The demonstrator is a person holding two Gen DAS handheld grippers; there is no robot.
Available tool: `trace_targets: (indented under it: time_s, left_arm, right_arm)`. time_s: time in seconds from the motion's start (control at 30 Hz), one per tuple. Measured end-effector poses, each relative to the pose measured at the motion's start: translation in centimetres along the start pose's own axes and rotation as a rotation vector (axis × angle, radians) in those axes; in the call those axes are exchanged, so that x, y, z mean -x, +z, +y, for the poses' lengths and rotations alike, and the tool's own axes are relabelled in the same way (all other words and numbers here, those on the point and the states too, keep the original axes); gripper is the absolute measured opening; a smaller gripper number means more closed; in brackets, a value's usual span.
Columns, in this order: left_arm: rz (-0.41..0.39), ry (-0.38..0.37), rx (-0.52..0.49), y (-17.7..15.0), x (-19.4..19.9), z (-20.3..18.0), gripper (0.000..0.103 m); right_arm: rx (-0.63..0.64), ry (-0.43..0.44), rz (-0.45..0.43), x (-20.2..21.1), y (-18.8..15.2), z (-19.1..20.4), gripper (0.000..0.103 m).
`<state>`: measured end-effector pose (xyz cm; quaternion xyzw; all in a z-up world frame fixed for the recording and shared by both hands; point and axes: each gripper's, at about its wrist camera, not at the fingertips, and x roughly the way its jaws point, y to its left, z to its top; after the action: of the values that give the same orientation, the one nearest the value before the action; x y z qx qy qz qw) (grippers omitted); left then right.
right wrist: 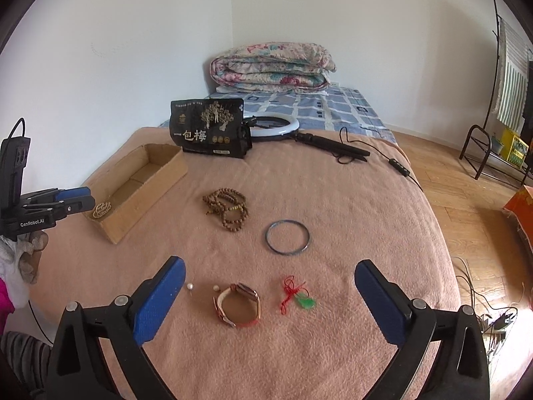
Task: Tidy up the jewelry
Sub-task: 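Withdraw both tools from the box back toward the remaining jewelry, then grasp the loose white pearl bead with the left tool while the right tool grasps the red-strap watch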
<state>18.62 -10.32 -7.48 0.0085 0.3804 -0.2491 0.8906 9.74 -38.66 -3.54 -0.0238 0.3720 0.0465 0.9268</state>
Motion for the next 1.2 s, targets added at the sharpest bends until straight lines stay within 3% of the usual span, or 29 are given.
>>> trace_targets:
  time_s: [0.53,0.6,0.7,0.77,1.07,1.2]
  left_arm:
    - [0.140,-0.139,-0.081,-2.5,-6.2,-5.1,0.048]
    - [0.160,-0.152,-0.102,-3.0,-7.1,-5.8,0.039]
    - [0.190,-0.158,-0.128,-3.5,-8.5,-6.7,0.037]
    - [0.208,-0.170,-0.140,-3.8,-9.3,-7.3,0.029]
    - [0.234,-0.179,-0.194,-4.4,-11.4,-8.8,0.028]
    - [0.243,-0.161,-0.215,-4.5,-12.2,-9.1,0.023]
  right_arm:
    - [0.071,0.105,0.089,-4.5,-6.2,1.7,0.103]
    - [0.062,0.122,0.094,-5.2,-6.4,1.6,0.103]
    - [0.060,0.144,0.106,-6.1,-6.9,1.7,0.101]
    - [0.069,0.147,0.113,-6.6,-7.0,1.7,0.099]
    - [0.097,0.177,0.142,-8.5,-7.5,1.9,0.087]
    - [0.110,0.185,0.154,-9.1,-7.5,2.0,0.082]
